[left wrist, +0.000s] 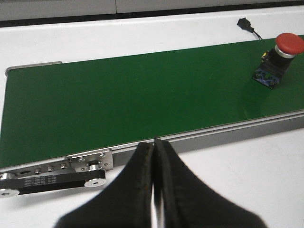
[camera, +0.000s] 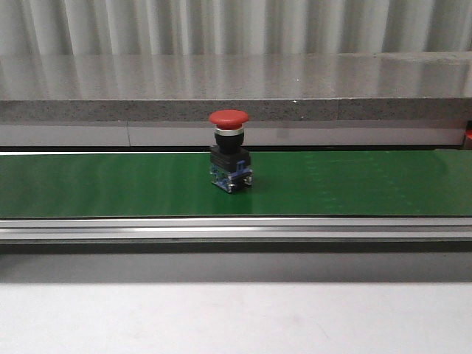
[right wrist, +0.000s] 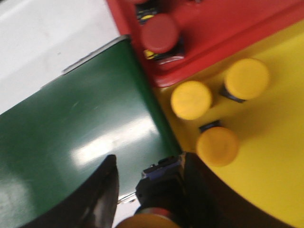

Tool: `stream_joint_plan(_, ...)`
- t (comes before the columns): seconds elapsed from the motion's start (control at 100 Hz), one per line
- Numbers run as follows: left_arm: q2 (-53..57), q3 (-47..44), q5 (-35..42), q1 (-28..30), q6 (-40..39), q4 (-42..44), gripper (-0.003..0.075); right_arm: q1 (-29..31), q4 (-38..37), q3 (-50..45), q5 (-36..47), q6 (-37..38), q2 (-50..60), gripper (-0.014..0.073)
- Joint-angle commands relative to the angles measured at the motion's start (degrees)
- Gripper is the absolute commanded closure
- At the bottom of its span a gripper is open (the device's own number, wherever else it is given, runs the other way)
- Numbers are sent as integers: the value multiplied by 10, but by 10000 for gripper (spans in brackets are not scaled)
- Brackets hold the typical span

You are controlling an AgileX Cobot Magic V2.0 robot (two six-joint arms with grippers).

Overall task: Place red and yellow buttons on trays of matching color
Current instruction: 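Carry the yellow button over the yellow tray and open the right gripper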

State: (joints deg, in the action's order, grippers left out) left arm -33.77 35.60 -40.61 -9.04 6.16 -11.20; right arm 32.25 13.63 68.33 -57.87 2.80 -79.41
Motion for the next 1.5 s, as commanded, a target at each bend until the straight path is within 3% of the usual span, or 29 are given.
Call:
stream_joint_plan(0.0,0,18,38,-6,-1,-11,740,39,6,2,42,12,22,516)
stream_joint_plan(0.34,0,18,38,-6,-1,-11,740,144,7,-90,139,41,2,516)
stream_joint_plan(0.64,0,18,38,-6,-1,-11,740,145,35,-142,245,50,-24,516)
stream_joint_plan(1.01,0,18,38,-6,-1,-11,740,143,101,-142,282,50,-97,516)
stream_joint_plan(1.49,0,18,38,-6,-1,-11,740,143,115,-143,310,50,-128,515)
